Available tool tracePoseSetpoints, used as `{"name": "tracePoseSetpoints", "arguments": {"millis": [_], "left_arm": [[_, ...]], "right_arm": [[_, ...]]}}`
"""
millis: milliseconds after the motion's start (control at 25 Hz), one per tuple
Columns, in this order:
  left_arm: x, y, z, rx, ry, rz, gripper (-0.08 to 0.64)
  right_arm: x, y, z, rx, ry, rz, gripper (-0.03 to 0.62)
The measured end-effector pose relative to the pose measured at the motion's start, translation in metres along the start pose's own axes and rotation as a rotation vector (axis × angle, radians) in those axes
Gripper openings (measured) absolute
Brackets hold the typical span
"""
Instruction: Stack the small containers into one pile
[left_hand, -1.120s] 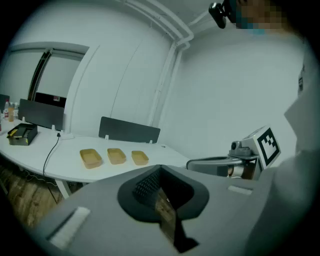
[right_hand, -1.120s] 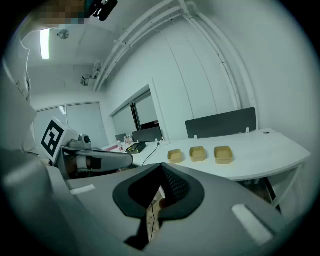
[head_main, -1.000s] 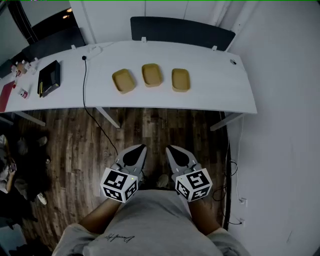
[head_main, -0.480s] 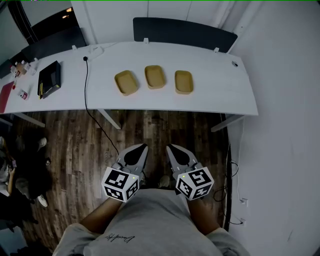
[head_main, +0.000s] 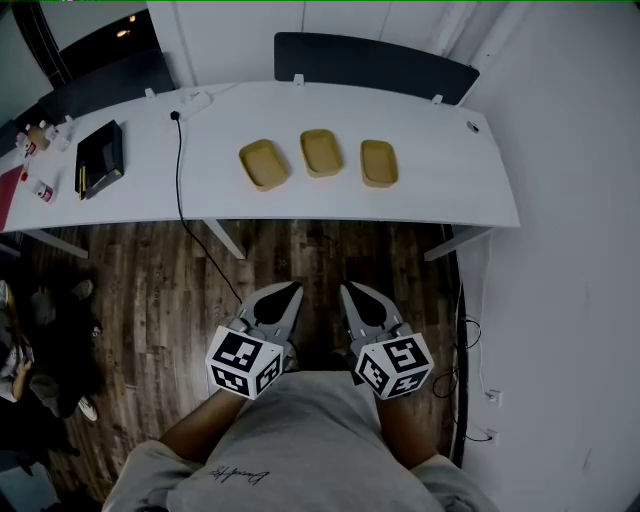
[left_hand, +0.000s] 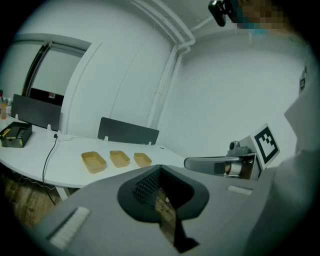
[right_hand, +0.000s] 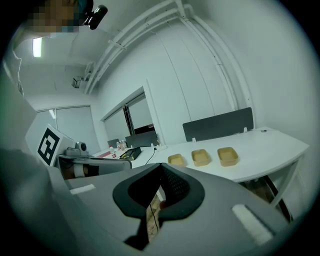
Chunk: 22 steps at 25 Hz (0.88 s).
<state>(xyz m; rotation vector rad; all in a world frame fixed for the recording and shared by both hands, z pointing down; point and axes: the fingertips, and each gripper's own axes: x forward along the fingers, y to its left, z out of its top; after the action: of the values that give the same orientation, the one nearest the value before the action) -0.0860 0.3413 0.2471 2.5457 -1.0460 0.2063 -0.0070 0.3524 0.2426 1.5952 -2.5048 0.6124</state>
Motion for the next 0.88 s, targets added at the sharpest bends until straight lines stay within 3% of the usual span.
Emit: {"name": "tracePoseSetpoints", "arguments": {"millis": [440, 880], "left_arm": [[-0.003, 0.010, 0.007, 0.005, -0.023, -0.033, 0.002], [0.038, 0.018, 0.013, 0.012, -0.013, -0.046, 0.002]], "right_arm": [[0.015, 0.010, -0.002, 0.002, -0.001, -0.026, 0.015], [0.032, -0.029, 0.005, 0.014, -0.015, -0.028, 0.015]]}}
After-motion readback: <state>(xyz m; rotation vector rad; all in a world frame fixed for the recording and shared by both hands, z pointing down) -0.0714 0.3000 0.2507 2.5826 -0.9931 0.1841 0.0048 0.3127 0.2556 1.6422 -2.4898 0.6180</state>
